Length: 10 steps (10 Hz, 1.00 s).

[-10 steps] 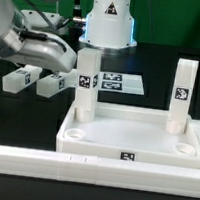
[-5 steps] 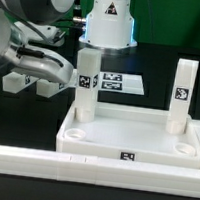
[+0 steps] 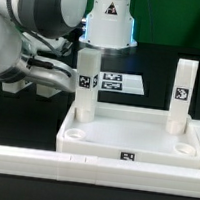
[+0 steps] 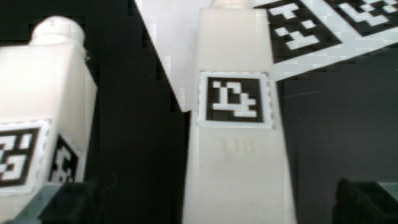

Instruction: Assemble desk

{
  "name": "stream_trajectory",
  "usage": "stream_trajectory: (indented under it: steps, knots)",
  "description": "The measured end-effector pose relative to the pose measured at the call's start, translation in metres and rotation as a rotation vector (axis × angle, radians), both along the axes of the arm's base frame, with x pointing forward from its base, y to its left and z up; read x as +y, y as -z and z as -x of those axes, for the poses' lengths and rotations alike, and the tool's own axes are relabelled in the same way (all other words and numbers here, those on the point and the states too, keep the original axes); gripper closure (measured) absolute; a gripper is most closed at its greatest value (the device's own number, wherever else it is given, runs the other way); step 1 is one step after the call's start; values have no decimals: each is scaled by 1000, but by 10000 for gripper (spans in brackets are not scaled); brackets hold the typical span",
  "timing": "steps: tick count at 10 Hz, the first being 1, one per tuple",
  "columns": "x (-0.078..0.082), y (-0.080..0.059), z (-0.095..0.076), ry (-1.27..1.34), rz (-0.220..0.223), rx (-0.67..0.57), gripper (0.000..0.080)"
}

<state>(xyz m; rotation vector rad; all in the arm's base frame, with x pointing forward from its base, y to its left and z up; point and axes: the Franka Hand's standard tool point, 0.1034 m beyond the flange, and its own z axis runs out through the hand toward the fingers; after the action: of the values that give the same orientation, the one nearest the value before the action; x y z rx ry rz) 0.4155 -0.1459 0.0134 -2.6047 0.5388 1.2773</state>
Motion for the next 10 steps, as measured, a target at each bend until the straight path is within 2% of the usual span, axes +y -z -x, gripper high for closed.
stream_trajectory:
  steps: [3, 4, 5, 7, 10]
  knots:
    - [4, 8, 8, -2, 3, 1, 150]
    - [3, 8, 9, -1, 3, 1, 188]
    - [3, 8, 9, -1, 3, 1, 188]
    - [3, 8, 9, -1, 3, 1, 513]
    - [2, 8, 9, 0, 3, 0, 511]
